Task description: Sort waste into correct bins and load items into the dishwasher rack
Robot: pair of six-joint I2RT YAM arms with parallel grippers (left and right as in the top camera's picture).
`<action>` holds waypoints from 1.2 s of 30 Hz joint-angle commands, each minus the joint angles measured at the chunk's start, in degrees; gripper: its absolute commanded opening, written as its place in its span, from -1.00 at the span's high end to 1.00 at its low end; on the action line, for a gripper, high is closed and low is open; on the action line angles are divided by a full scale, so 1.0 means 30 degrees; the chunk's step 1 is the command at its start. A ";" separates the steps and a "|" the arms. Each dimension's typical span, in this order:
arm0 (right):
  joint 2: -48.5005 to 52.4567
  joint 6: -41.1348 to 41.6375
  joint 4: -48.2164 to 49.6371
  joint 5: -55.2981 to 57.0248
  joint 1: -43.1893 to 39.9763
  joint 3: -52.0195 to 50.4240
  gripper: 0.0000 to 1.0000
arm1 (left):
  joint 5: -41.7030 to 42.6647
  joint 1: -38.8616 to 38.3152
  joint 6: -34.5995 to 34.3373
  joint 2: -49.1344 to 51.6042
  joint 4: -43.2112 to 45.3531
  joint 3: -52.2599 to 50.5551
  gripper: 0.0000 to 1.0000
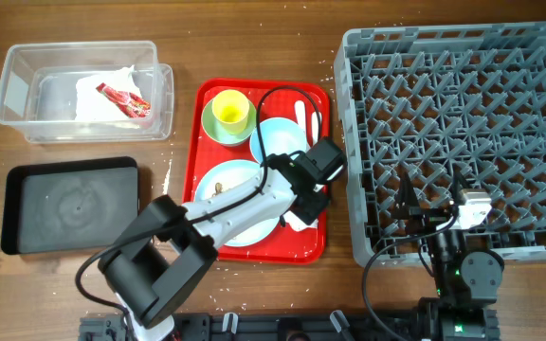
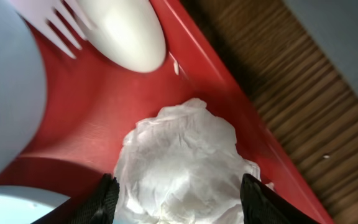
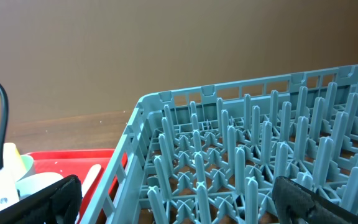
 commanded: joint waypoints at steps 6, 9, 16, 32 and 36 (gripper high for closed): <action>-0.0117 -0.0262 0.0066 -0.0095 -0.0066 -0.0022 -0.99 | 0.0299 -0.0750 0.0430 0.1195 0.0233 0.0299 0.60; -0.0117 -0.0255 0.0066 -0.0095 -0.0066 -0.0022 -0.99 | -0.1588 -0.0750 -0.1617 0.0721 -0.0350 0.0867 0.92; -0.0117 -0.0262 0.0066 -0.0095 -0.0066 -0.0022 -1.00 | -0.9078 0.1603 -0.5173 -0.5166 -0.1056 0.3541 0.92; -0.0117 -0.0262 0.0066 -0.0087 -0.0066 -0.0022 -0.99 | -0.1741 2.0881 -1.0156 -0.6411 0.2193 0.3534 -1.00; -0.0117 -0.0262 0.0066 -0.0095 -0.0066 -0.0022 -1.00 | -0.3373 2.1464 -1.0120 -1.2808 -0.3461 0.3534 -1.00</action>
